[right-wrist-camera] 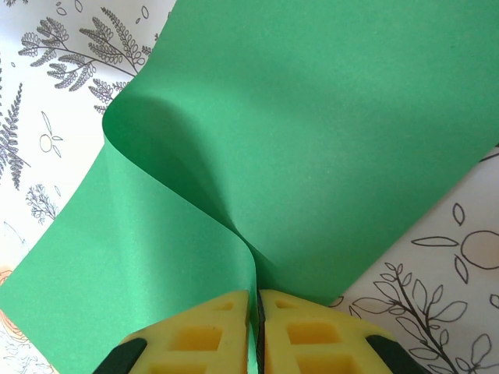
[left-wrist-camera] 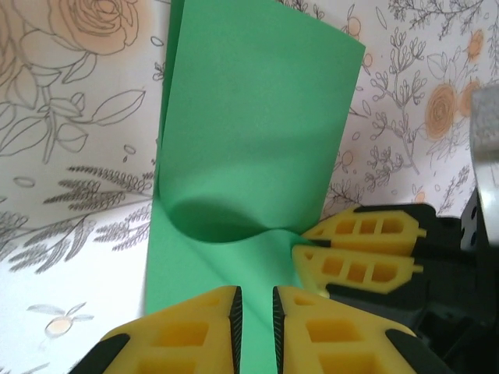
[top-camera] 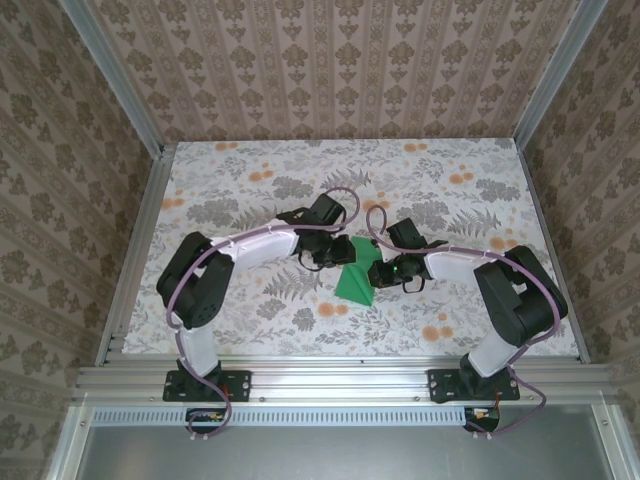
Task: Fold a paper plane with a square sheet of paper (pick it up from the middle)
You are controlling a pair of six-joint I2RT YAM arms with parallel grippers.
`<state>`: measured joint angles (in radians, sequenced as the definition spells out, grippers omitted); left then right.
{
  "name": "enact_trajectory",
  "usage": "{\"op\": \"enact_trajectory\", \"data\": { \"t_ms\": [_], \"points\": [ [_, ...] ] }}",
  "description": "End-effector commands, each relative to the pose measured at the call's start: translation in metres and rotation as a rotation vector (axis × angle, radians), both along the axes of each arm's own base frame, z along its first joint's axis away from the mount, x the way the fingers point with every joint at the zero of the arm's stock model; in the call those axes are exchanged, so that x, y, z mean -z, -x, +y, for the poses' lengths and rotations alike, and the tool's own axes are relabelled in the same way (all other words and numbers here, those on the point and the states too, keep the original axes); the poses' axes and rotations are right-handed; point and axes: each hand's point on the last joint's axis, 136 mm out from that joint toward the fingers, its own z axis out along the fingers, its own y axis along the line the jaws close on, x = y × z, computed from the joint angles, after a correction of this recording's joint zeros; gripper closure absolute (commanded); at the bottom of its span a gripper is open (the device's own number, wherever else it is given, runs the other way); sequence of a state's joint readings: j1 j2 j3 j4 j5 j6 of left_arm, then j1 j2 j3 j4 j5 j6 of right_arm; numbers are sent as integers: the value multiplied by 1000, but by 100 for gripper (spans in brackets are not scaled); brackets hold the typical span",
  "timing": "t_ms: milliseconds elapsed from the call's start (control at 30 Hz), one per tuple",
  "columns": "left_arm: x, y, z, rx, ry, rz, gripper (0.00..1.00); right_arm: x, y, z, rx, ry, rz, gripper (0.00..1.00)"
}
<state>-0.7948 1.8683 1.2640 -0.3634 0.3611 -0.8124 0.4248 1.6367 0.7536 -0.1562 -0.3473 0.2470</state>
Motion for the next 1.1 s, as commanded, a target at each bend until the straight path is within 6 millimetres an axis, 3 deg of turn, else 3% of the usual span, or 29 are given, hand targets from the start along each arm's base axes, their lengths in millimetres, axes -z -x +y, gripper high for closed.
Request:
{"op": "enact_trajectory", "data": {
  "t_ms": [0,433,900,1067],
  "points": [
    [4,-3,-14,-14,63,51,79,17,8,-11,40,49,51,87],
    [25,4,-22,-8,103,119,79,19,9,-12,46,46,54,87],
    [64,18,-13,-1,35,178,80,18,11,-10,40,35,60,86],
    [69,20,-10,4,17,178,81,14,11,-9,45,29,63,83]
  ]
}}
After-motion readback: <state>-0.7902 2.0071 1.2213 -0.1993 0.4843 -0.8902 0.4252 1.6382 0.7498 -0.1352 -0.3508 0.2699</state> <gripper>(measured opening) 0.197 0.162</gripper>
